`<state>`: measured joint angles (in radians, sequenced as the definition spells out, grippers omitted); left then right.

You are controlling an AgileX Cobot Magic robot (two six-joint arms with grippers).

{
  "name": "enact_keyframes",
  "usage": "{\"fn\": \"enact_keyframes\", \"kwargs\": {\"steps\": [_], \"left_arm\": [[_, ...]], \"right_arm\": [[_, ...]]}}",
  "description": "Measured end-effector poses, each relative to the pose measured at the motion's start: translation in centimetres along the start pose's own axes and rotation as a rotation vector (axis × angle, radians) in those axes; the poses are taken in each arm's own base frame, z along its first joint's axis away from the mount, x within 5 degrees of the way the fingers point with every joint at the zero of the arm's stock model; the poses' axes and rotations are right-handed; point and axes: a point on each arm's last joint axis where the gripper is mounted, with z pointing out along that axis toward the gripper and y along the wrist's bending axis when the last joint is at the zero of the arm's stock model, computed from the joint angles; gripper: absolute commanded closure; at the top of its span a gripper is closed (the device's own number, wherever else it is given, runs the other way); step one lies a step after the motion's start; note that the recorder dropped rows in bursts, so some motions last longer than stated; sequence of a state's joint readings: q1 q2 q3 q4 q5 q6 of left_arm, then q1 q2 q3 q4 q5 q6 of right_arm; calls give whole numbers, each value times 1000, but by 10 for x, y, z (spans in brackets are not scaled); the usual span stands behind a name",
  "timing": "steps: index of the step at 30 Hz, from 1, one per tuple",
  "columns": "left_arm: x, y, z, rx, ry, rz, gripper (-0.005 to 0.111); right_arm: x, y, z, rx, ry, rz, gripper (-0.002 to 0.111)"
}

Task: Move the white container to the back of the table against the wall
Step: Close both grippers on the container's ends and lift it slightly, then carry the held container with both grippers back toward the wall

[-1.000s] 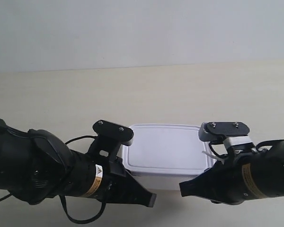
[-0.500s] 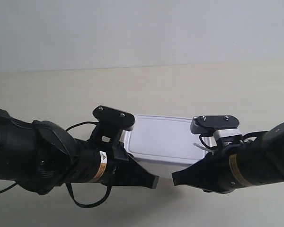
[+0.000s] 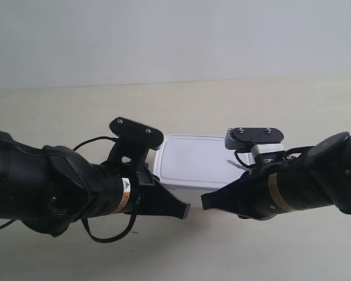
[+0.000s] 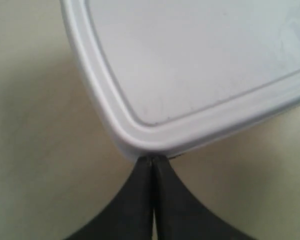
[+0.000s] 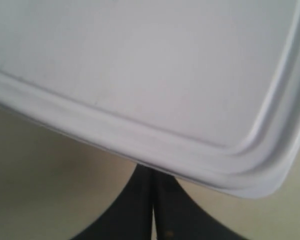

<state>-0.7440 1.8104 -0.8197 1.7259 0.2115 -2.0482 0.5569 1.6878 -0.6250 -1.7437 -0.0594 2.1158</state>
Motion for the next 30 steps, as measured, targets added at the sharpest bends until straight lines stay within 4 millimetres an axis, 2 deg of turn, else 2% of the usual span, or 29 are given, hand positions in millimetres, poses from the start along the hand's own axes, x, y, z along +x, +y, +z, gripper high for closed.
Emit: {"fn": "enact_keyframes", "kwargs": {"steps": [7,15,20,30], "left_arm": [[-6,-1,0,0,-22,8,107],[-5,-5,11,14,0,19,107],[-9,-11,13,57,7,19,107],[-5,-24,22,171,74,21,107]], "right_arm": [[-5,-1,5,27,-14,0,108],[-13,-4,14,75,-35,0,108],[-18,-5,15,96,-58,0,108],[-22,-8,15,137,-89,0,108]]}}
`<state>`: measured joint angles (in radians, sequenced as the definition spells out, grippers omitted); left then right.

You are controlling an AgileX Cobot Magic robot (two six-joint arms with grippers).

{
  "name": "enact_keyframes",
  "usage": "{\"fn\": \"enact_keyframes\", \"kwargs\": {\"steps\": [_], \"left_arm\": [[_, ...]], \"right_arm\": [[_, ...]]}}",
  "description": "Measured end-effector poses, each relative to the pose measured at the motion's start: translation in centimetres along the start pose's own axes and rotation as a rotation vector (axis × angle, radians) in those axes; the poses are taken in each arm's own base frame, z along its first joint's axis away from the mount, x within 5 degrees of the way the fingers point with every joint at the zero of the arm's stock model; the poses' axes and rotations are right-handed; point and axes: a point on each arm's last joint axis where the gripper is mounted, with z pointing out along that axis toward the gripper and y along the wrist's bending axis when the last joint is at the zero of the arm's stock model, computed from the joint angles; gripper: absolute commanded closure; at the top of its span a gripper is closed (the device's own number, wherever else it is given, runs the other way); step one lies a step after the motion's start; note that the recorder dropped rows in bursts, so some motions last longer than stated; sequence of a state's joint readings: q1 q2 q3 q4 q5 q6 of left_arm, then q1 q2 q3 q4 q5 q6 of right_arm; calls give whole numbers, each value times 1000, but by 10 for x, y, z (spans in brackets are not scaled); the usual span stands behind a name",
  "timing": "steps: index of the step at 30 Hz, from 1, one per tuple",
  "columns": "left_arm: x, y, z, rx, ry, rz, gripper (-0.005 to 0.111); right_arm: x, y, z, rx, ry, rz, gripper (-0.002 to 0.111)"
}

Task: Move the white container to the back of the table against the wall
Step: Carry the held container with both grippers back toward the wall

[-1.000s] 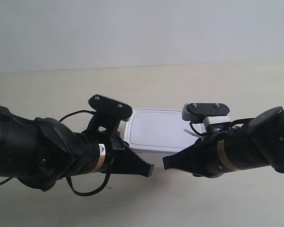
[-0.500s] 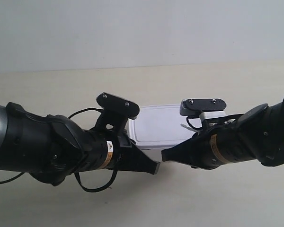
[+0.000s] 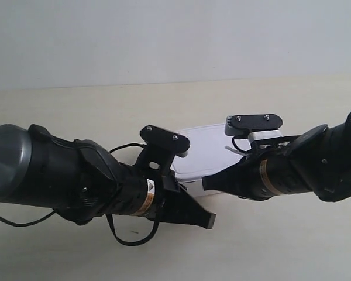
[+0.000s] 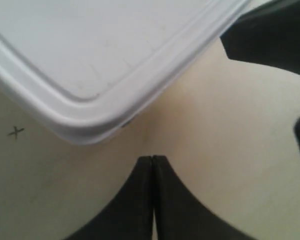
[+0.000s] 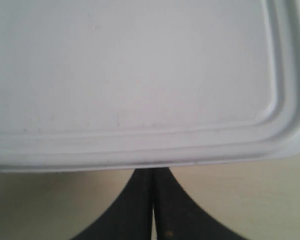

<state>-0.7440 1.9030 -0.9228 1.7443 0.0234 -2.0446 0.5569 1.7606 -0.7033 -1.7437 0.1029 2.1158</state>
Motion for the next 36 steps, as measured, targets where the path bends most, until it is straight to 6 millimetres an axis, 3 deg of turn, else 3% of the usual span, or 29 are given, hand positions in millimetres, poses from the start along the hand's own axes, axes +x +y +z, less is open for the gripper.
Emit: {"fn": "enact_keyframes", "kwargs": {"steps": [10,22,36], "left_arm": [[-6,-1,22,-17,2,-17,107],[-16,5,25,-89,-52,-9,107],[-22,17,41,-131,-60,-25,107]], "right_arm": [[-3,1,0,1,-9,3,108],[-7,-1,0,30,-36,4,108],[-23,10,23,2,-32,7,108]]}}
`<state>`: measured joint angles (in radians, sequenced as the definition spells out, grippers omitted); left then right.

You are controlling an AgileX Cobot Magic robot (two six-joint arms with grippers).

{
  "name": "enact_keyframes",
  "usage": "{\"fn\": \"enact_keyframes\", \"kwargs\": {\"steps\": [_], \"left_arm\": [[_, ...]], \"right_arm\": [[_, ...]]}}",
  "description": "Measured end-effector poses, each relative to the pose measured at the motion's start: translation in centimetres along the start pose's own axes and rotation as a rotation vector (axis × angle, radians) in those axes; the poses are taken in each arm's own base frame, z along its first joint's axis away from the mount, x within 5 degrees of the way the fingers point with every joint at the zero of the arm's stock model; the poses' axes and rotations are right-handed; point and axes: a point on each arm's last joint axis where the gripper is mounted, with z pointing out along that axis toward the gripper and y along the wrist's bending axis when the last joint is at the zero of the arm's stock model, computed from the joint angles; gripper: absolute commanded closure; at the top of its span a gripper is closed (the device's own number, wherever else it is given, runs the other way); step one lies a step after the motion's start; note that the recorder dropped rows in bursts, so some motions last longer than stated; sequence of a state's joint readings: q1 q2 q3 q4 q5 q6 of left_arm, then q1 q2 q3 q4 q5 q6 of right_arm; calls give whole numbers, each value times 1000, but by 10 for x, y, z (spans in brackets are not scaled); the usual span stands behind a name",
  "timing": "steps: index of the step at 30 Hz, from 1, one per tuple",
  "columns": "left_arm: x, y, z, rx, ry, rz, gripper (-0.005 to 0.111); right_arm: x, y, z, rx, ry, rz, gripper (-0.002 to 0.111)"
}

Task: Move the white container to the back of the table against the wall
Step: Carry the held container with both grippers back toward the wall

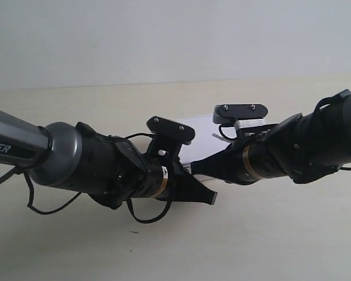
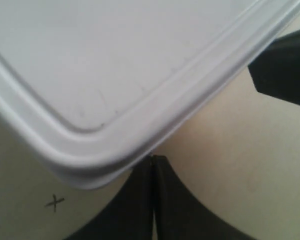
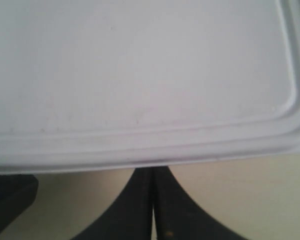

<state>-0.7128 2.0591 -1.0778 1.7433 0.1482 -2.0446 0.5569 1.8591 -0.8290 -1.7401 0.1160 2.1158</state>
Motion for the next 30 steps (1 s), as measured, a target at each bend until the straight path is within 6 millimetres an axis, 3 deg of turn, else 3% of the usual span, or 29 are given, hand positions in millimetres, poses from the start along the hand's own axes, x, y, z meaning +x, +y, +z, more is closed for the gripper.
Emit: {"fn": "enact_keyframes", "kwargs": {"steps": [18,30], "left_arm": [[-22,34,6,-34,-33,-18,107],[-32,47,26,-59,-44,25,107]], "right_arm": [[-29,12,16,-22,-62,21,108],[-45,22,34,-65,-73,0,108]]}}
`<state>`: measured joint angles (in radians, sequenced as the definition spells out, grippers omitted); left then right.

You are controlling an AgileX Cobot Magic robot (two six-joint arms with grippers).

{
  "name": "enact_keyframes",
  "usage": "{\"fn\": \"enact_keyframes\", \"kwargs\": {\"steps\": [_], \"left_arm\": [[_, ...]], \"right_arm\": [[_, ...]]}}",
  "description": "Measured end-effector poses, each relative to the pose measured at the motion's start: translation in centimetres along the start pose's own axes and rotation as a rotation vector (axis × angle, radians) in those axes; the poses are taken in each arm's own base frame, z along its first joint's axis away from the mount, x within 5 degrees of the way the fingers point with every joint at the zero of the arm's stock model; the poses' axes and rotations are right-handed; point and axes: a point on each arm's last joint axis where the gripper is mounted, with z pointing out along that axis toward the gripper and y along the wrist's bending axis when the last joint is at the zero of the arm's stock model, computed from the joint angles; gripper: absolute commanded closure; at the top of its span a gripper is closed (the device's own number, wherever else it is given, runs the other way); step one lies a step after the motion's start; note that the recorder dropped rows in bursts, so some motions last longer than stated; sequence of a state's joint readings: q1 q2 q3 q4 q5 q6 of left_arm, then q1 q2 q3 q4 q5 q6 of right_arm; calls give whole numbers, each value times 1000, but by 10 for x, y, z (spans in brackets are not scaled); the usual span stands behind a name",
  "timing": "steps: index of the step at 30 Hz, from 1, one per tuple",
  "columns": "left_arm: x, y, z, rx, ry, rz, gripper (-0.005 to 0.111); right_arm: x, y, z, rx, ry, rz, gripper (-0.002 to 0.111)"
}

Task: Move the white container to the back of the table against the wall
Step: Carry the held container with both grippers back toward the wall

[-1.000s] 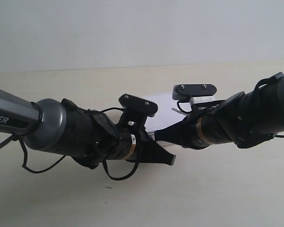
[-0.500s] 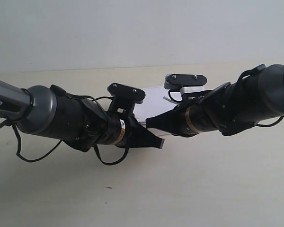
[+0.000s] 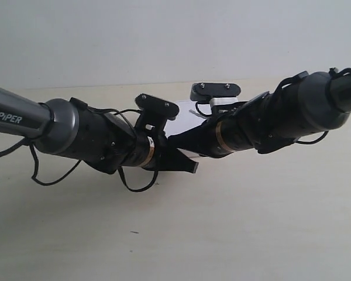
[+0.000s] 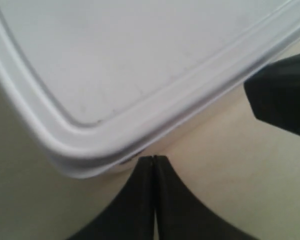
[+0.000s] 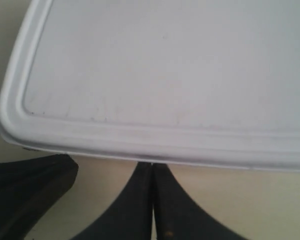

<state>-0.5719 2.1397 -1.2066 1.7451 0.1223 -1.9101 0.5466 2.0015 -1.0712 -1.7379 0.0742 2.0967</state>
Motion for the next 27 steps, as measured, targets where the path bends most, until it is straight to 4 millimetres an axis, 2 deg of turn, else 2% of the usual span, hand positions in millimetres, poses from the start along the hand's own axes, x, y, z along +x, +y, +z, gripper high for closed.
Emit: {"fn": "enact_keyframes", "kwargs": {"steps": [5,11,15,19,23,27], "left_arm": [[-3,13,7,-21,-1,2,107],[-11,32,8,-51,-19,20,107],[-13,32,8,-38,-22,59,107],[-10,21,8,90,9,102,107],[-10,19,8,110,12,112,107],[-18,20,17,92,-13,111,107]], "right_arm": [[-7,-1,13,2,-10,-10,108],[-21,-26,19,-6,-10,-50,108],[-21,-32,22,-32,8,-107,108],[-19,-29,21,-74,23,-175,108],[-27,-24,11,-111,2,-192,108],[-40,-26,-15,-103,-57,-190,108]]}}
